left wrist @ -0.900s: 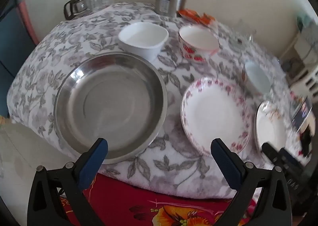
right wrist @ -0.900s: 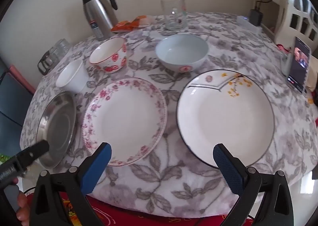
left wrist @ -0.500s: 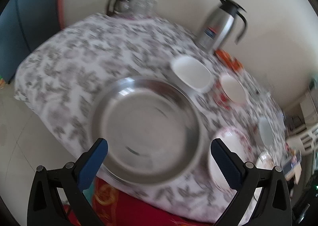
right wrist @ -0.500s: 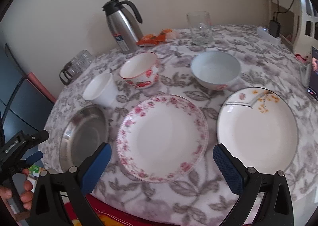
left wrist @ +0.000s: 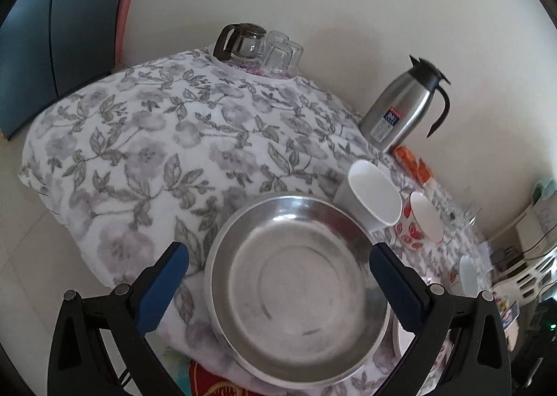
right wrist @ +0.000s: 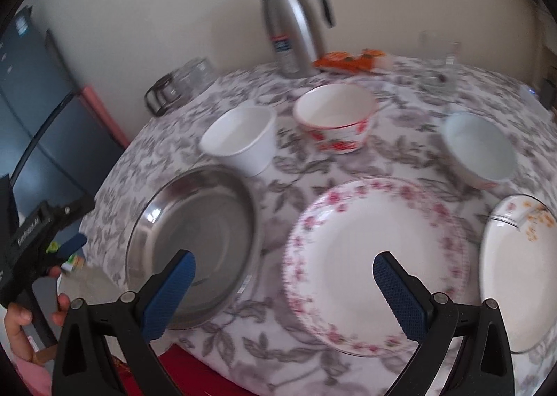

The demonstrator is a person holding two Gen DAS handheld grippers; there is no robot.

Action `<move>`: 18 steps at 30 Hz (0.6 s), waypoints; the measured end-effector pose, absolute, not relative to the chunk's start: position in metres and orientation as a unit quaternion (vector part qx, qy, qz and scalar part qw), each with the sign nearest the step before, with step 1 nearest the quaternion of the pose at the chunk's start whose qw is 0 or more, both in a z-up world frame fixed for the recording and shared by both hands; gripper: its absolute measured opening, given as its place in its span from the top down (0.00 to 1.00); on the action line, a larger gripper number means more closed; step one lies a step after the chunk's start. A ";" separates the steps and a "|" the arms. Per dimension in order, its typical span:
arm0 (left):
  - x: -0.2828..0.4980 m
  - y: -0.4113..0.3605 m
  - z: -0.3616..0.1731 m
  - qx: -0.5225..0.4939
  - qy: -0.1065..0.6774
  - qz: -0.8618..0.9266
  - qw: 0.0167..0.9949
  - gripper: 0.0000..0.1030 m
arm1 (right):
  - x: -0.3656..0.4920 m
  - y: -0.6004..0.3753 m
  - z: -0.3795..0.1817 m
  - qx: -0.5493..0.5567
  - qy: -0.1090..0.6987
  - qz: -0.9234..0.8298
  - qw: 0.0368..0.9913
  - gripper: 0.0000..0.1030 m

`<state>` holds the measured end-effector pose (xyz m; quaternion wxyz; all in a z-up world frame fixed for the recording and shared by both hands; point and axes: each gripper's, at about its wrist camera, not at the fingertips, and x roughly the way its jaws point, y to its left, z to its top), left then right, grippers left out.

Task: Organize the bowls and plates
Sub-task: 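Move the right gripper to the steel basin rim and close on it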

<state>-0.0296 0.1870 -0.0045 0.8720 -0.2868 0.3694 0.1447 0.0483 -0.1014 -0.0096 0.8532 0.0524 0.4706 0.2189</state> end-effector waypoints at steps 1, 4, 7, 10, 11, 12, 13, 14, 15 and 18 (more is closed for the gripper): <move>-0.030 0.190 -0.007 -0.291 0.365 0.139 0.873 0.00 | 0.048 -0.095 -0.012 0.048 0.474 0.223 0.850 0.00; -0.030 0.195 -0.015 -0.300 0.359 0.120 0.876 0.00 | 0.049 -0.080 -0.020 0.038 0.483 0.237 0.842 0.04; -0.026 0.200 -0.025 -0.309 0.379 0.102 0.866 0.00 | 0.050 -0.065 -0.027 0.028 0.489 0.248 0.836 0.20; -0.023 0.202 -0.035 -0.321 0.392 0.091 0.857 0.00 | 0.051 -0.054 -0.035 0.020 0.498 0.262 0.827 0.28; -0.023 0.203 -0.037 -0.319 0.395 0.088 0.857 0.00 | 0.051 -0.051 -0.038 0.018 0.501 0.265 0.823 0.34; -0.022 0.203 -0.040 -0.315 0.401 0.089 0.856 0.00 | 0.052 -0.048 -0.041 0.015 0.505 0.267 0.821 0.38; -0.022 0.202 -0.042 -0.312 0.407 0.092 0.853 0.00 | 0.054 -0.046 -0.044 0.013 0.509 0.268 0.818 0.44; -0.021 0.202 -0.046 -0.310 0.413 0.094 0.851 0.00 | 0.055 -0.045 -0.047 0.014 0.513 0.267 0.815 0.47; -0.020 0.203 -0.048 -0.311 0.418 0.094 0.848 0.00 | 0.058 -0.044 -0.051 0.015 0.519 0.264 0.813 0.49; -0.020 0.206 -0.055 -0.319 0.427 0.093 0.841 0.02 | 0.063 -0.041 -0.060 0.020 0.530 0.264 0.806 0.59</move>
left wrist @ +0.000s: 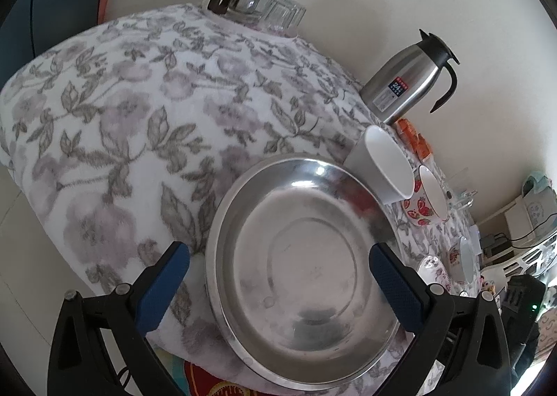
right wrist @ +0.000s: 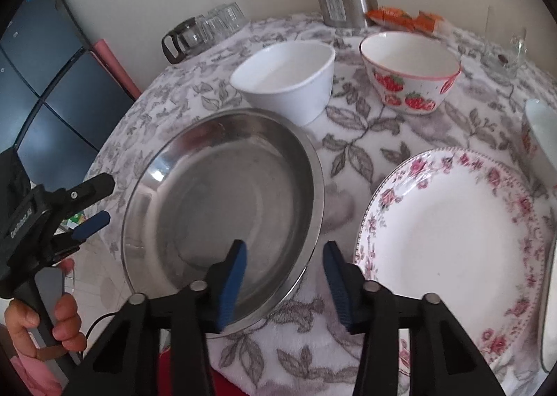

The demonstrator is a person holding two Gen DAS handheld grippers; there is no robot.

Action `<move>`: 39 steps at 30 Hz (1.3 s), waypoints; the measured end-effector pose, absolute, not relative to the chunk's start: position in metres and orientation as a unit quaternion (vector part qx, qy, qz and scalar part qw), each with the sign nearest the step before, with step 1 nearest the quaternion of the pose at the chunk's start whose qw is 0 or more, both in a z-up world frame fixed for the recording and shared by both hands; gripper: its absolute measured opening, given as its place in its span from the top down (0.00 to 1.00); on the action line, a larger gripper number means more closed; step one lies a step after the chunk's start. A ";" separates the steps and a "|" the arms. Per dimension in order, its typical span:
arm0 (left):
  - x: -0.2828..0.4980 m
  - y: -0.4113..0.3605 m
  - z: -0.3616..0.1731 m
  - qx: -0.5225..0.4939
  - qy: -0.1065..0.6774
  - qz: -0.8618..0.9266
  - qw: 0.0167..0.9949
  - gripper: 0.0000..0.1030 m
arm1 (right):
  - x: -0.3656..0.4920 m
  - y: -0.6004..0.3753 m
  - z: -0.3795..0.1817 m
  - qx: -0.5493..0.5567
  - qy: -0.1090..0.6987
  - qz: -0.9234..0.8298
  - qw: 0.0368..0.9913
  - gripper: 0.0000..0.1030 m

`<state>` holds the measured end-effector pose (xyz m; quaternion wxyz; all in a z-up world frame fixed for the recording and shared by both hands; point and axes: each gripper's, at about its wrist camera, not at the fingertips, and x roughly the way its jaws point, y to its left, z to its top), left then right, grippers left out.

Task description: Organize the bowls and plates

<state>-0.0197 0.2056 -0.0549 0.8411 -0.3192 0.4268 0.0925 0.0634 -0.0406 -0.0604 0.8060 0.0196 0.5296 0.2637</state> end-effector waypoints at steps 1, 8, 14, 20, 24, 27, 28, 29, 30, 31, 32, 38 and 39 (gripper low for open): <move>-0.018 0.207 -0.055 -0.320 0.428 0.093 0.840 0.06 | 0.064 -0.040 -0.062 0.018 0.532 0.262 0.805 0.62; -0.018 0.213 -0.066 -0.327 0.441 0.100 0.830 0.29 | 0.076 -0.038 -0.074 0.022 0.546 0.241 0.802 0.78; -0.020 0.223 -0.083 -0.337 0.462 0.117 0.812 0.65 | 0.081 -0.035 -0.083 0.021 0.553 0.236 0.799 0.85; -0.025 0.229 -0.088 -0.345 0.464 0.129 0.806 0.83 | 0.079 -0.033 -0.083 0.018 0.552 0.233 0.801 0.85; -0.027 0.224 -0.080 -0.327 0.461 0.132 0.814 0.83 | 0.078 -0.034 -0.081 0.019 0.550 0.235 0.801 0.85; -0.027 0.222 -0.073 -0.319 0.458 0.135 0.819 0.83 | 0.078 -0.039 -0.077 0.033 0.550 0.241 0.799 0.85; -0.025 0.222 -0.071 -0.317 0.458 0.136 0.820 0.83 | 0.077 -0.040 -0.076 0.036 0.549 0.241 0.799 0.85; -0.025 0.222 -0.069 -0.315 0.457 0.137 0.821 0.83 | 0.077 -0.041 -0.074 0.038 0.549 0.242 0.799 0.85; -0.026 0.221 -0.067 -0.311 0.457 0.139 0.822 0.83 | 0.076 -0.041 -0.073 0.038 0.548 0.243 0.799 0.85; -0.025 0.220 -0.066 -0.308 0.457 0.140 0.823 0.83 | 0.075 -0.041 -0.071 0.037 0.546 0.245 0.800 0.84; -0.026 0.219 -0.063 -0.305 0.457 0.141 0.824 0.83 | 0.074 -0.042 -0.069 0.037 0.543 0.246 0.802 0.84; -0.030 0.213 -0.047 -0.294 0.453 0.143 0.829 0.83 | 0.065 -0.049 -0.052 0.040 0.526 0.260 0.809 0.84; -0.031 0.211 -0.044 -0.293 0.454 0.141 0.830 0.83 | 0.063 -0.051 -0.048 0.042 0.522 0.261 0.811 0.84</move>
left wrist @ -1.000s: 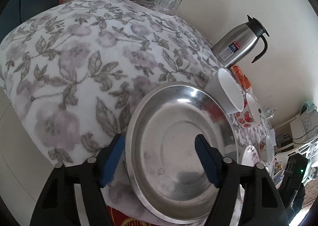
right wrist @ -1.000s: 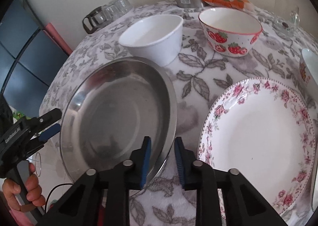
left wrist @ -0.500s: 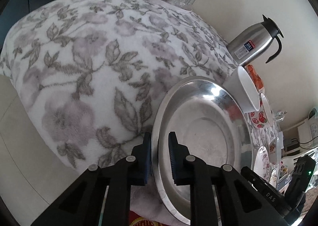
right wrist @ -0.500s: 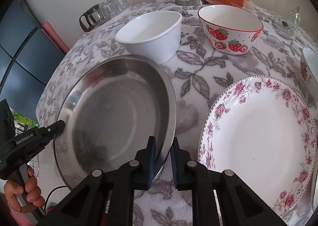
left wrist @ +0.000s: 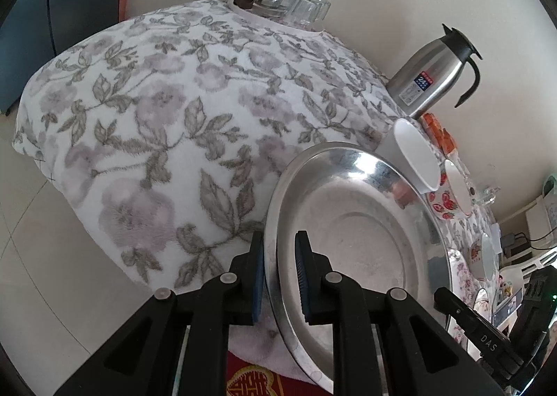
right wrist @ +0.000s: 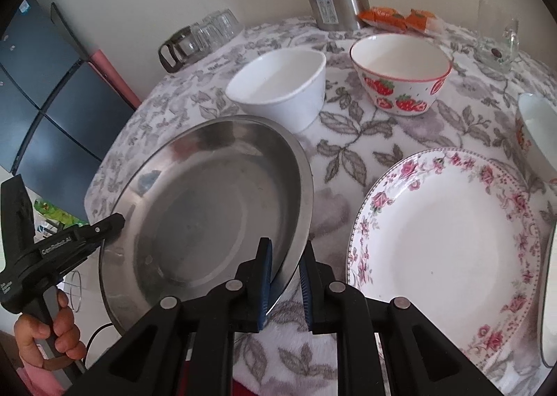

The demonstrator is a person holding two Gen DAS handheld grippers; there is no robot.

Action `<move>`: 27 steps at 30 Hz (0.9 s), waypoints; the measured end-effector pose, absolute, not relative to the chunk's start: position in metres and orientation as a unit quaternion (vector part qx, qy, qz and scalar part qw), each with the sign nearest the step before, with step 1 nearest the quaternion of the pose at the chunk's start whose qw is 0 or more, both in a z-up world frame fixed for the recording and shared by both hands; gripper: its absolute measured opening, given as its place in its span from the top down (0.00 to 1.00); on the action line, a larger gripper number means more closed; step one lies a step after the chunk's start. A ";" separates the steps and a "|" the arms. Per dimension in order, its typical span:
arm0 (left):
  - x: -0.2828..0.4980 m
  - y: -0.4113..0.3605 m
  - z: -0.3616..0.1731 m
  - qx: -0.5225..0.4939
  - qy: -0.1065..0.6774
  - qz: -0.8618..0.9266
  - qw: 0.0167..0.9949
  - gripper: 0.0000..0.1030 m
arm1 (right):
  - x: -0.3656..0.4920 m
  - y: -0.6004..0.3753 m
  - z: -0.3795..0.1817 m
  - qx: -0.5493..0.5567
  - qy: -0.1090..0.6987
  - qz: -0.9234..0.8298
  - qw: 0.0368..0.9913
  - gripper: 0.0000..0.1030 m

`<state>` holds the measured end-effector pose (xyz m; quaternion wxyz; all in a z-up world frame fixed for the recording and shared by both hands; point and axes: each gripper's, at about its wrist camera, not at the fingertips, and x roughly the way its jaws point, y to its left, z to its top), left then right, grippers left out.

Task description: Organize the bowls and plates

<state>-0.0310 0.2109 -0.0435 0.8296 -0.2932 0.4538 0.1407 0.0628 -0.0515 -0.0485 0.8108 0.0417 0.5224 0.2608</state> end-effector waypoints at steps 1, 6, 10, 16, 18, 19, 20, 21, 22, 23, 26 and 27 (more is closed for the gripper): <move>-0.030 0.209 -0.042 -0.292 0.454 0.140 0.830 0.83 | 0.061 -0.054 -0.045 0.042 0.519 0.261 0.813 0.84; -0.034 0.195 -0.018 -0.274 0.444 0.134 0.843 0.83 | 0.054 -0.066 -0.027 0.043 0.497 0.264 0.826 0.84; -0.032 0.179 0.010 -0.253 0.427 0.125 0.859 0.83 | 0.050 -0.079 -0.008 0.050 0.473 0.263 0.840 0.82; -0.021 0.154 0.039 -0.237 0.416 0.106 0.872 0.83 | 0.049 -0.112 0.020 0.082 0.436 0.254 0.859 0.82; -0.014 0.142 0.048 -0.234 0.413 0.097 0.875 0.83 | 0.049 -0.126 0.030 0.098 0.424 0.248 0.866 0.82; -0.013 0.136 0.051 -0.233 0.412 0.095 0.876 0.83 | 0.049 -0.132 0.033 0.102 0.418 0.244 0.869 0.82; -0.009 0.129 0.055 -0.230 0.411 0.090 0.878 0.83 | 0.049 -0.139 0.037 0.106 0.413 0.238 0.872 0.82; -0.006 0.122 0.058 -0.227 0.410 0.086 0.879 0.83 | 0.049 -0.146 0.040 0.110 0.408 0.232 0.876 0.82; -0.002 0.113 0.062 -0.224 0.411 0.081 0.880 0.83 | 0.049 -0.152 0.043 0.113 0.404 0.227 0.879 0.81; 0.001 0.107 0.064 -0.222 0.411 0.078 0.881 0.83 | 0.049 -0.160 0.045 0.117 0.399 0.219 0.883 0.81; 0.012 0.085 0.069 -0.214 0.416 0.068 0.881 0.83 | 0.051 -0.184 0.049 0.135 0.391 0.198 0.889 0.81; 0.017 0.078 0.069 -0.214 0.418 0.064 0.881 0.83 | 0.051 -0.192 0.048 0.144 0.390 0.191 0.889 0.81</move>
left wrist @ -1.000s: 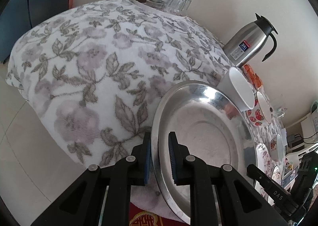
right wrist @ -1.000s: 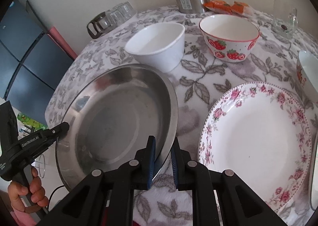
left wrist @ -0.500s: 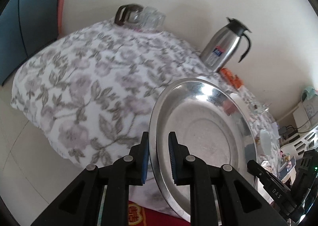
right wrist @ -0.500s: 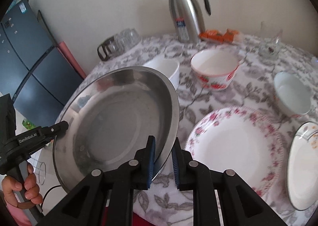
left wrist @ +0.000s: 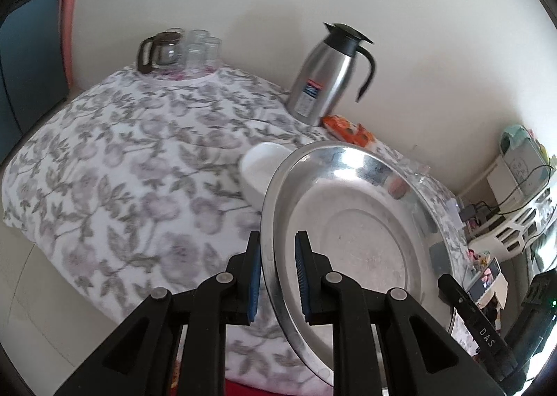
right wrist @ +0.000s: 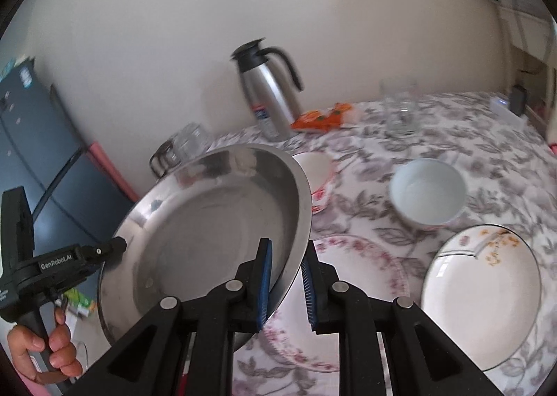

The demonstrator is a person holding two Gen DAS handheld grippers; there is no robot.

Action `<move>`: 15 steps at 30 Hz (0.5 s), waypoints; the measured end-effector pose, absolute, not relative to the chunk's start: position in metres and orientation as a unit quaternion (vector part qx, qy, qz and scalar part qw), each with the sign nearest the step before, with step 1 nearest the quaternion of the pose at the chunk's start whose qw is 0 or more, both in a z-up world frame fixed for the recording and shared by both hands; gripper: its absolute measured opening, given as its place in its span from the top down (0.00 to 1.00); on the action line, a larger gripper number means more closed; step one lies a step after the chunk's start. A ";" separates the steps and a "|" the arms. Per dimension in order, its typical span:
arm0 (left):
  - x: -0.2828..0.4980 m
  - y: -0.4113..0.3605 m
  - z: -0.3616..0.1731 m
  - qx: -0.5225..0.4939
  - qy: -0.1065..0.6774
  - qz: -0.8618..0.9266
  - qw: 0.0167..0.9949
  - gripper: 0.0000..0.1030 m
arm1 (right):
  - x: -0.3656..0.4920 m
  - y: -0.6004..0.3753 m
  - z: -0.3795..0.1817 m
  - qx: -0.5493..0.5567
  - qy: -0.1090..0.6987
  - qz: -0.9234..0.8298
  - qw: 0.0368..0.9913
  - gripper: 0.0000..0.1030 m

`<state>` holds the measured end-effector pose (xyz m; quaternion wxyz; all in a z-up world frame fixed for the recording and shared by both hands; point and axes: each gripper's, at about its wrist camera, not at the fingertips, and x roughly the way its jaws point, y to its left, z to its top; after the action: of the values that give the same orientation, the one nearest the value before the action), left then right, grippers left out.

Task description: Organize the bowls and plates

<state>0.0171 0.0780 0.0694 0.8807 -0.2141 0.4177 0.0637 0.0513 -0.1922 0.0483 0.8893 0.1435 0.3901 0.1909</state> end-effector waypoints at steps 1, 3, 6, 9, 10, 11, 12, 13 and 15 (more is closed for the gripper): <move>0.019 0.073 0.070 -0.214 0.419 0.062 0.880 0.83 | 0.052 -0.200 0.048 0.151 0.390 0.183 0.890 0.81; 0.028 0.058 0.071 -0.211 0.424 0.053 0.879 0.83 | 0.054 -0.215 0.048 0.163 0.389 0.171 0.890 0.81; 0.037 0.038 0.073 -0.204 0.427 0.042 0.880 0.83 | 0.055 -0.236 0.048 0.177 0.382 0.147 0.895 0.81; 0.048 0.017 0.073 -0.196 0.431 0.033 0.880 0.83 | 0.056 -0.254 0.047 0.184 0.378 0.123 0.899 0.81; 0.051 0.012 0.072 -0.195 0.433 0.032 0.879 0.83 | 0.057 -0.259 0.046 0.187 0.378 0.117 0.899 0.81; 0.055 0.005 0.071 -0.195 0.435 0.031 0.879 0.83 | 0.057 -0.263 0.046 0.189 0.377 0.111 0.900 0.81; 0.057 0.003 0.069 -0.197 0.436 0.030 0.878 0.83 | 0.059 -0.268 0.044 0.190 0.378 0.104 0.900 0.81; 0.060 0.001 0.067 -0.201 0.437 0.029 0.876 0.83 | 0.058 -0.269 0.043 0.189 0.379 0.100 0.900 0.81; 0.065 -0.003 0.060 -0.206 0.443 0.028 0.872 0.83 | 0.062 -0.272 0.040 0.184 0.385 0.091 0.900 0.81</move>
<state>0.0654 -0.0029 0.0599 0.8721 -0.2055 0.4432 0.0281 0.0619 -0.2722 0.0398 0.8997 0.1841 0.3852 0.0912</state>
